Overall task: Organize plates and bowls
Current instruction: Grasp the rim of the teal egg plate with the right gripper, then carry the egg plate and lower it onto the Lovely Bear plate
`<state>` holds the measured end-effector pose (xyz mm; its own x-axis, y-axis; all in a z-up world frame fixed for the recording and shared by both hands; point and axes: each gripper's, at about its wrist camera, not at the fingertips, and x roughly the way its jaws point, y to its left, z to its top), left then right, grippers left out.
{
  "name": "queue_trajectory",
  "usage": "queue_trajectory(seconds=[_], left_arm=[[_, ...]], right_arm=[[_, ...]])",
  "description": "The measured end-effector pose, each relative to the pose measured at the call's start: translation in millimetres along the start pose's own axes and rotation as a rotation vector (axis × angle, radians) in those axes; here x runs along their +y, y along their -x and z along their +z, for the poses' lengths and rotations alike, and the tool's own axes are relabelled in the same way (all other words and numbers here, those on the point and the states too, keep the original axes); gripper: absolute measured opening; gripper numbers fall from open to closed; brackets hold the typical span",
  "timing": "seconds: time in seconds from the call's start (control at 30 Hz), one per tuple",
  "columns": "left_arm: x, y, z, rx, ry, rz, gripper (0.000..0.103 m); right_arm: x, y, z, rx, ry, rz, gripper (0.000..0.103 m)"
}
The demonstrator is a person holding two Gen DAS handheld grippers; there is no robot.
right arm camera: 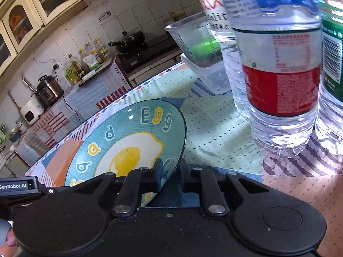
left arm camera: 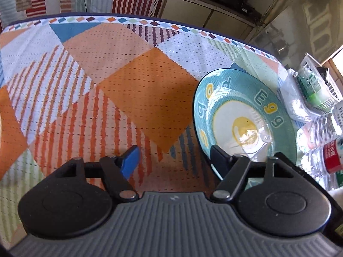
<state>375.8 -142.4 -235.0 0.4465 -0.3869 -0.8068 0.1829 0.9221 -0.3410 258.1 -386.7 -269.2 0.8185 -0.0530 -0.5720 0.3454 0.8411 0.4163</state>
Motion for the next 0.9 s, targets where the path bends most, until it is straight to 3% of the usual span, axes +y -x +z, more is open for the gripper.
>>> queue_trajectory(seconds=[0.17,0.3,0.37,0.5,0.6,0.77,0.9], left_arm=[[-11,-1,-3,0.018,0.002,-0.027,0.043],[-19,-5,-5,0.037,0.033,-0.053,0.029],[-23,-6,-6,0.041,0.047,-0.072,0.013],[-34,3,-10,0.045,-0.038,-0.053,0.013],[-33,17,-14,0.054,-0.114,-0.068,0.013],[-30,37,-25,0.068,-0.155,-0.06,0.013],[-16,53,-35,0.077,-0.122,-0.096,0.013]], right_arm=[[0,-2,4,0.016,0.006,0.007,0.019],[0,-4,7,0.039,0.0,0.012,0.019],[0,-5,8,0.044,0.005,0.013,0.019],[-7,-4,11,0.065,-0.025,0.038,0.017],[-3,4,10,0.098,0.037,0.043,0.017],[-2,16,3,0.133,0.03,0.078,0.018],[5,32,-4,0.132,0.068,0.095,0.018]])
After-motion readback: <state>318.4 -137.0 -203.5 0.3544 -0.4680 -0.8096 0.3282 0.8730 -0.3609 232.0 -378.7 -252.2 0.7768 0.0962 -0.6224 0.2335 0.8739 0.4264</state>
